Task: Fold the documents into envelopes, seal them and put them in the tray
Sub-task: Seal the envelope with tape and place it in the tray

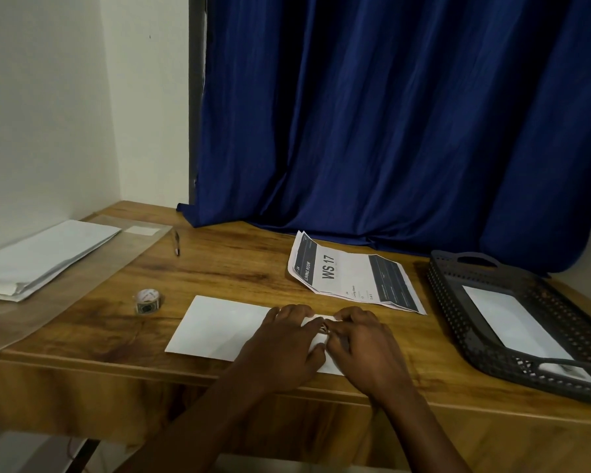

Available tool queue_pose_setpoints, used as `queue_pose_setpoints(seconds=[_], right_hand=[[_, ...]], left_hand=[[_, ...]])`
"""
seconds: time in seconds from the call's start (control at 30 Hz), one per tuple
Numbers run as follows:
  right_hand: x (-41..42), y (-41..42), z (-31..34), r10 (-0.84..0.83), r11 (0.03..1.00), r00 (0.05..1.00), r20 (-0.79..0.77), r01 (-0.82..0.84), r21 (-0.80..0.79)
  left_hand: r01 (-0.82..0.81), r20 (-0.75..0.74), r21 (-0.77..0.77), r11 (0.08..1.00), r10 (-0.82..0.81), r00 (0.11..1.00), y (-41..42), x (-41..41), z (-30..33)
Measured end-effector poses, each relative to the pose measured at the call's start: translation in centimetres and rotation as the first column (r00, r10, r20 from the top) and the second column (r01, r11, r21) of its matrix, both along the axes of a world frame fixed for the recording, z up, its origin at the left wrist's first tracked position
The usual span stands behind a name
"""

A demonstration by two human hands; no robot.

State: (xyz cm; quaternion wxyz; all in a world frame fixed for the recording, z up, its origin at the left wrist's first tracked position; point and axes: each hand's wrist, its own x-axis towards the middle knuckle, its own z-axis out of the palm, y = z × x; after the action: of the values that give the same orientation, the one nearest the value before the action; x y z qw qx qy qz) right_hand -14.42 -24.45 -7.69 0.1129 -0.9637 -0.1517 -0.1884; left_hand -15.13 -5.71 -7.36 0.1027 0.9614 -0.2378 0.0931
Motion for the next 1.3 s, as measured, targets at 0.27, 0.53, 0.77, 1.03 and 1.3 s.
queue_pose_setpoints(seconds=[0.27, 0.53, 0.77, 1.03, 1.3], right_hand=[[-0.2, 0.0, 0.0, -0.019, 0.992, 0.999, 0.034, 0.014, 0.126], [-0.3, -0.4, -0.2, 0.059, 0.986, 0.998, 0.033, -0.063, 0.156], [-0.8, -0.3, 0.0, 0.078, 0.977, 0.996, 0.042, -0.084, 0.197], [-1.0, -0.2, 0.4, 0.098, 0.982, 0.994, 0.050, -0.105, 0.158], [-0.5, -0.2, 0.2, 0.055, 0.995, 0.997, 0.049, -0.059, 0.084]], left_hand=[[-0.027, -0.033, -0.108, 0.994, 0.023, 0.999, 0.1, -0.8, 0.4], [-0.041, -0.089, -0.181, 0.983, 0.025, 0.996, 0.0, -0.9, 0.7], [-0.048, -0.067, -0.278, 0.959, 0.030, 0.997, 0.0, -1.2, 0.8], [-0.036, -0.026, -0.255, 0.966, 0.030, 0.999, 0.1, -0.8, 0.3], [-0.019, 0.043, -0.183, 0.983, 0.027, 0.999, 0.1, -0.7, 0.1]])
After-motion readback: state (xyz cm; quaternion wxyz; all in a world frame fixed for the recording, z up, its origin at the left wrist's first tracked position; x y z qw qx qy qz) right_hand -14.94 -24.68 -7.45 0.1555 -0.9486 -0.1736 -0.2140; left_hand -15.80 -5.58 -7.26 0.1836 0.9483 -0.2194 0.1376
